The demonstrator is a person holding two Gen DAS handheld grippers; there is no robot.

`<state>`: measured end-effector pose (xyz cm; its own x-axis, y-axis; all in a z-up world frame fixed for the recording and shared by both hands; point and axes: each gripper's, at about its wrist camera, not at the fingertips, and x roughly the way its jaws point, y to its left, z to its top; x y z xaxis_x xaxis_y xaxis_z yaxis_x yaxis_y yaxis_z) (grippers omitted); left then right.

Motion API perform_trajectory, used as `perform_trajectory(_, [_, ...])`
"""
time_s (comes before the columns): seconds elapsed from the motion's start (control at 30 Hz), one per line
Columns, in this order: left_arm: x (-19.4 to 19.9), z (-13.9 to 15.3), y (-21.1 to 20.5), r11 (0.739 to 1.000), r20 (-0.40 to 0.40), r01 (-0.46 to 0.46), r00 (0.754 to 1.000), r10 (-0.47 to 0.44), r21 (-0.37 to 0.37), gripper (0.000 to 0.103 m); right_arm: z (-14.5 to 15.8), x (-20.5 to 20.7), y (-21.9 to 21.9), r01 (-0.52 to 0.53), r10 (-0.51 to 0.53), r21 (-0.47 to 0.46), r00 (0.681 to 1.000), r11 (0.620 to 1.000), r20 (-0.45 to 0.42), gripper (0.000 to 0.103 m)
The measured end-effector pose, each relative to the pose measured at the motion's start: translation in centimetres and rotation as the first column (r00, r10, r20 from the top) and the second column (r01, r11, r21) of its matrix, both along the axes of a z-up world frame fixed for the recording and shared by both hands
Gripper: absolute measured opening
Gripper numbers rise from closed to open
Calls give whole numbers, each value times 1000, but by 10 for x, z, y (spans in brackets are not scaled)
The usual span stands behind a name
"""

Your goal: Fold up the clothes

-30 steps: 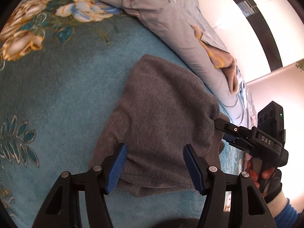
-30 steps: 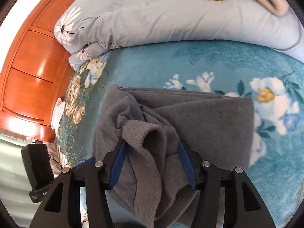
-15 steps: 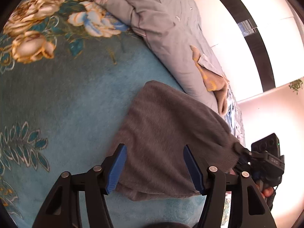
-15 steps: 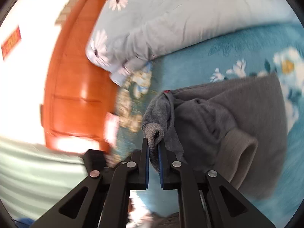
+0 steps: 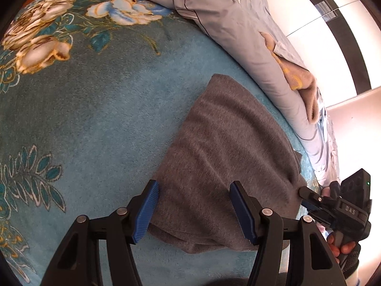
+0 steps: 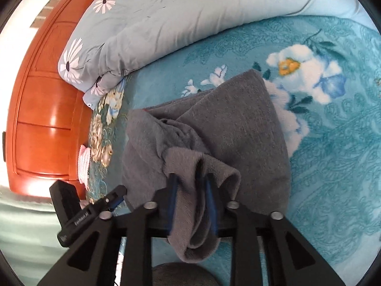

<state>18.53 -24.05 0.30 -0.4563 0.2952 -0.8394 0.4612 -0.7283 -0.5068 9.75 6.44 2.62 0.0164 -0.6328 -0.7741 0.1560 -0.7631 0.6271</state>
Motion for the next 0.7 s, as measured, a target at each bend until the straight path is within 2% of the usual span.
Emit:
perform_trajectory(0.07, [-1,-1,-1,1000,0,-7,1000,7,12,66,-3,6,1,-21,21,4,1000,1000,-5,42])
perform_trajectory(0.13, [-1,-4,-3,1000,5,-12,1000,12,20,66,-11,11,7,-38,38,11,999,999,10,48])
perform_trajectory(0.2, [-1,-5,-3,1000,10,-11,1000,11,23,66,-19,13,10,-28,28,12,999,1000,28,48])
perform_trajectory(0.27, [-1,-6,-3,1000,13,-11,1000,11,22,66,-26,12,14,5,-4,-24,999,1000,40,48])
perform_trajectory(0.37, [0,-7,-3,1000,20,-10,1000,10,23,66,-28,7,13,39,-35,-78,998,996,43,48])
perform_trajectory(0.47, [-2,-10,-4,1000,27,-14,1000,13,26,66,-27,3,4,34,-31,-87,999,996,31,48])
perform_trajectory(0.5, [-2,-10,-4,1000,29,-16,999,15,26,66,-27,3,-1,24,-21,-80,999,996,31,47])
perform_trajectory(0.57, [-3,-10,-4,1000,30,-15,999,14,26,66,-27,5,-9,7,-6,-67,1000,998,23,25])
perform_trajectory(0.63, [-2,-9,-5,999,26,-17,1000,16,30,66,-23,4,-12,8,-8,-63,1000,998,14,14])
perform_trajectory(0.7, [-1,-6,-6,999,14,-20,1000,19,40,66,-11,-1,-11,9,-9,-77,1000,997,-8,12])
